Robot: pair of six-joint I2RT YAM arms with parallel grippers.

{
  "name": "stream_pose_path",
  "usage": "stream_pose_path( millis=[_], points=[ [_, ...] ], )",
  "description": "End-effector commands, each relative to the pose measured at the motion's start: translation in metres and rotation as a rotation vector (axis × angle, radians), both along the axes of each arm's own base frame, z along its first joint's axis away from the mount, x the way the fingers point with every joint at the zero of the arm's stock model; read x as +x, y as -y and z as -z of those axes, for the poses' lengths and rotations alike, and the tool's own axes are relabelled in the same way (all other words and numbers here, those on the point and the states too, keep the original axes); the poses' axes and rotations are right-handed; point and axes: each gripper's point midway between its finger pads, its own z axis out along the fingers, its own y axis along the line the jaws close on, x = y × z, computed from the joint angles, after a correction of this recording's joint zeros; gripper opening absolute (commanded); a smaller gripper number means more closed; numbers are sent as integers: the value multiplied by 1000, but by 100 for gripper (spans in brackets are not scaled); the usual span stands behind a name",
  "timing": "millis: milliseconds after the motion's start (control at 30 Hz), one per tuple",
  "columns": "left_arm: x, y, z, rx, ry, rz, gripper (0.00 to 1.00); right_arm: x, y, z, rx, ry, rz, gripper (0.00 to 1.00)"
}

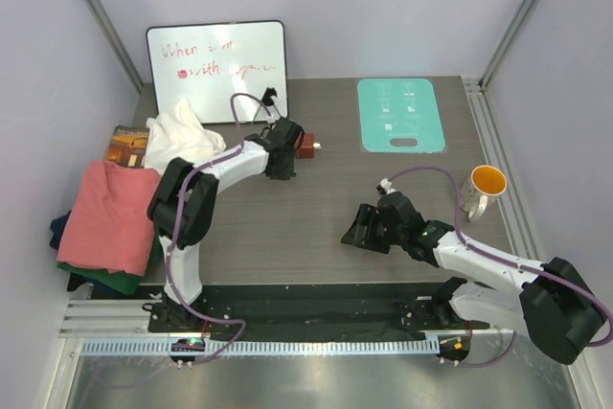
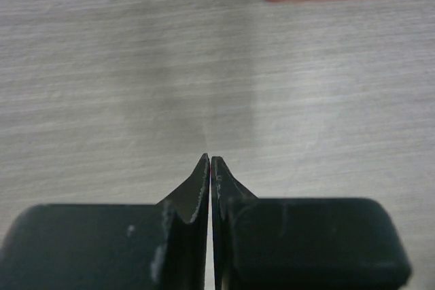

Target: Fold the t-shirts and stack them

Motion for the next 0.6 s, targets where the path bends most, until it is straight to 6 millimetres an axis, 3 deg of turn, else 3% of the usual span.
stream_pose_path(
  millis=[0, 200, 267, 300, 367, 400, 433, 467, 500, 533, 567],
  points=[
    [26, 16, 8, 11, 14, 22, 0, 6, -10, -12, 38, 36, -13, 62],
    [48, 33, 21, 9, 12, 45, 0, 7, -10, -8, 23, 26, -19, 62],
    [64, 39, 16, 15, 42, 52, 0, 6, -11, -5, 21, 14, -23, 62],
    [67, 40, 27, 31, 29, 56, 0, 6, -11, -6, 22, 14, -25, 62],
    [87, 51, 14, 14, 68, 69, 0, 6, -11, -4, 20, 8, -27, 62],
    [91, 55, 30, 23, 48, 74, 0, 6, -11, -3, 18, 7, -28, 62],
    [107, 68, 14, -9, 80, 83, 0, 5, -11, -1, 14, 3, -31, 62],
    [115, 74, 16, -17, 85, 87, 0, 3, -11, 0, 11, -6, -34, 62],
    [140, 88, -13, -58, 160, 87, 1, 3, -10, 2, 8, -10, -34, 62],
    [144, 90, 17, -32, 113, 87, 1, 1, -10, 3, 5, -14, -38, 62],
    [154, 95, 15, -45, 127, 85, 2, 0, -9, 3, 3, -19, -38, 62]
  ],
)
